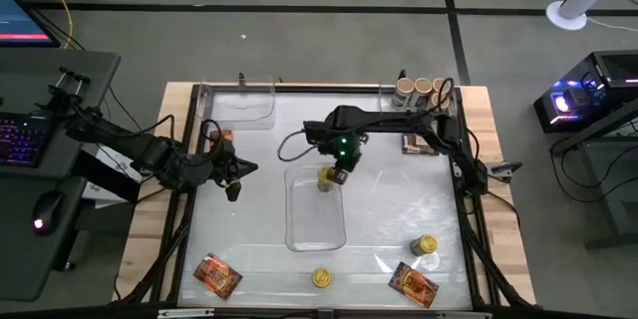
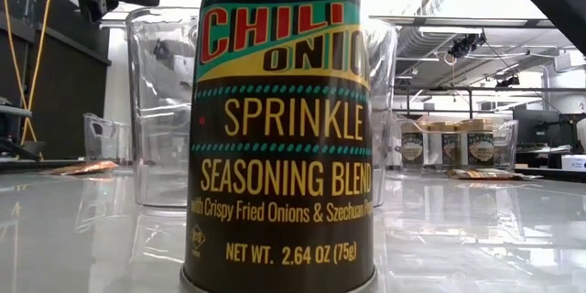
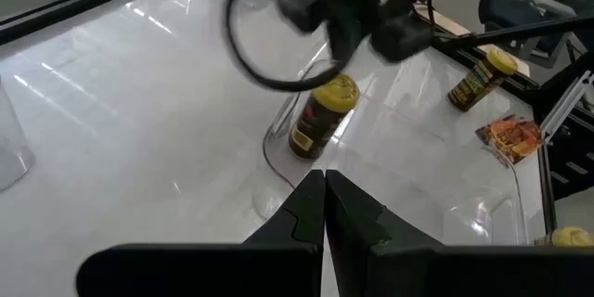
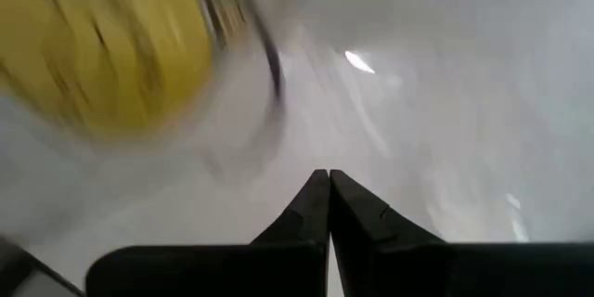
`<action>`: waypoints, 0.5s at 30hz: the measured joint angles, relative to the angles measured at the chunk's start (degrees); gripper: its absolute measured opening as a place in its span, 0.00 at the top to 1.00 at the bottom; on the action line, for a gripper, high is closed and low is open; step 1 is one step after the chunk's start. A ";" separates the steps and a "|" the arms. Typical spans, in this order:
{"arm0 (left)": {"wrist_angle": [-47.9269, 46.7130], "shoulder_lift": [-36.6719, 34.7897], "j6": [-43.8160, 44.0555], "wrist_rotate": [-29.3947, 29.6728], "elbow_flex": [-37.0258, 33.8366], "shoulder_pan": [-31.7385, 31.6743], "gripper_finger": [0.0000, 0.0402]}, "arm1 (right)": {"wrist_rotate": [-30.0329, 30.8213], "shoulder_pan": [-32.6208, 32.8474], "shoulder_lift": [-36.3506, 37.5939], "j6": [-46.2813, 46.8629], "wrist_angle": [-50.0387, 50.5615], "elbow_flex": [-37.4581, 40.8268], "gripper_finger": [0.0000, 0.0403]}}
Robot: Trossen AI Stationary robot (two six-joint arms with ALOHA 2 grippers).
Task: Sort spices by type
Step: Put the right yellow seasoning bottle into the transparent bin aligned with the other yellow seasoning bottle
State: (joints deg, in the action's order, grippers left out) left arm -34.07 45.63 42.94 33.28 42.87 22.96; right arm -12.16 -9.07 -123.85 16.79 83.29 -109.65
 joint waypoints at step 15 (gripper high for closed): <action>-2.79 0.00 0.92 -0.35 -0.02 0.98 1.00 | 4.31 18.76 43.42 36.46 -18.76 41.00 1.00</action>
State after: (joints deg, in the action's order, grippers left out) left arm -36.86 45.63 43.86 32.93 42.85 23.94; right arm -7.85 9.70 -80.43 53.25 64.53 -68.65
